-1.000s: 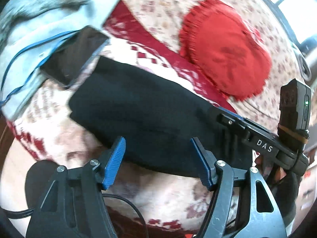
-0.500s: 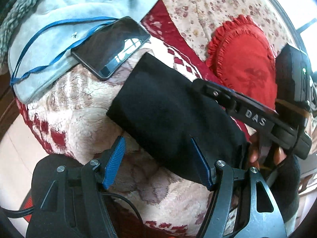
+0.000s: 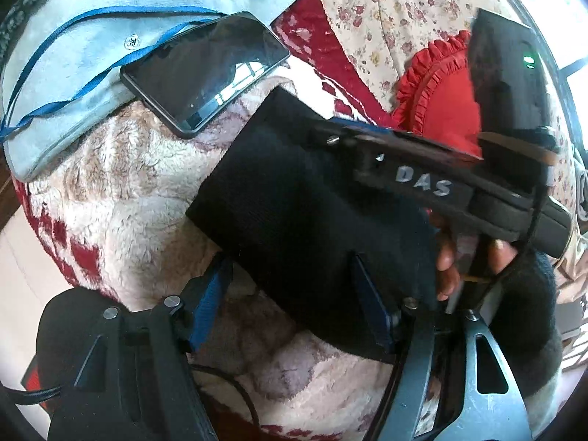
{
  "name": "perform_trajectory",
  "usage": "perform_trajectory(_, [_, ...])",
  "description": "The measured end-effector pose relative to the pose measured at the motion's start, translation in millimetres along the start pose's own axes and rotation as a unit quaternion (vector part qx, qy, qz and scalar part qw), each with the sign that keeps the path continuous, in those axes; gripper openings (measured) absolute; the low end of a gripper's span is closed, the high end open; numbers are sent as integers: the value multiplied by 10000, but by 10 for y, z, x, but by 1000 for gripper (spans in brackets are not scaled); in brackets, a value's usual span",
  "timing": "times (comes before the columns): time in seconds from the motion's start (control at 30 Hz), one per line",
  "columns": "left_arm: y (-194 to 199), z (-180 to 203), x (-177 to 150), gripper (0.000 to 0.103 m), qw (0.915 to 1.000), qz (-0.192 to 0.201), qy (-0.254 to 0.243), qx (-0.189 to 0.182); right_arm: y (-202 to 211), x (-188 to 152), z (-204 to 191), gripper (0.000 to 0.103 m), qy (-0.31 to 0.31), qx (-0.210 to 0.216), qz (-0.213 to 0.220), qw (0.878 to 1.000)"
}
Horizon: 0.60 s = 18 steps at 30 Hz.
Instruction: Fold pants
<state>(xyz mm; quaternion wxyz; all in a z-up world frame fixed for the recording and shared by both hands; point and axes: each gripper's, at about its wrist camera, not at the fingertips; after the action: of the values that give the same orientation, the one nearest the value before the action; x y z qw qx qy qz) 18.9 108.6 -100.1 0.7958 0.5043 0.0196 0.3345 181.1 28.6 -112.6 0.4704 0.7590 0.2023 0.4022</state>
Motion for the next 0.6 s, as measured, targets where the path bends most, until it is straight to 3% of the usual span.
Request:
perform_trajectory(0.23, [-44,31,63,76,9999,130,77,-55,-154,15,145,41,-308,482,72,9983])
perform_trajectory(0.27, [-36,36,67,73,9998,174,61,-69,-147,2,135,39,-265,468,111,9985])
perform_trajectory(0.33, [1,35,77,44,9996,282,61,-28,-104,-29,75,30,-128,388,200,9990])
perform_trajectory(0.43, [100,98,82,24,9989,441,-149,-12,23,-66,47,22,-161,401,367,9984])
perform_trajectory(0.6, [429,438,13,17,9931,855,-773,-204,428,-138,49,17,-374,570,914,9935])
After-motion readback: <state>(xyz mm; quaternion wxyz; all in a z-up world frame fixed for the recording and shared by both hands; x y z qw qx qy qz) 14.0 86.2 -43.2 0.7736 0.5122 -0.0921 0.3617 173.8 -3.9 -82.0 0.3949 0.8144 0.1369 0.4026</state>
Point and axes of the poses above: each gripper's, at about its wrist camera, not at the fingertips, and y roughly against the way its jaws point, z to its right, x to its top, and after that the axes turned 3 degrees about x, right-handed
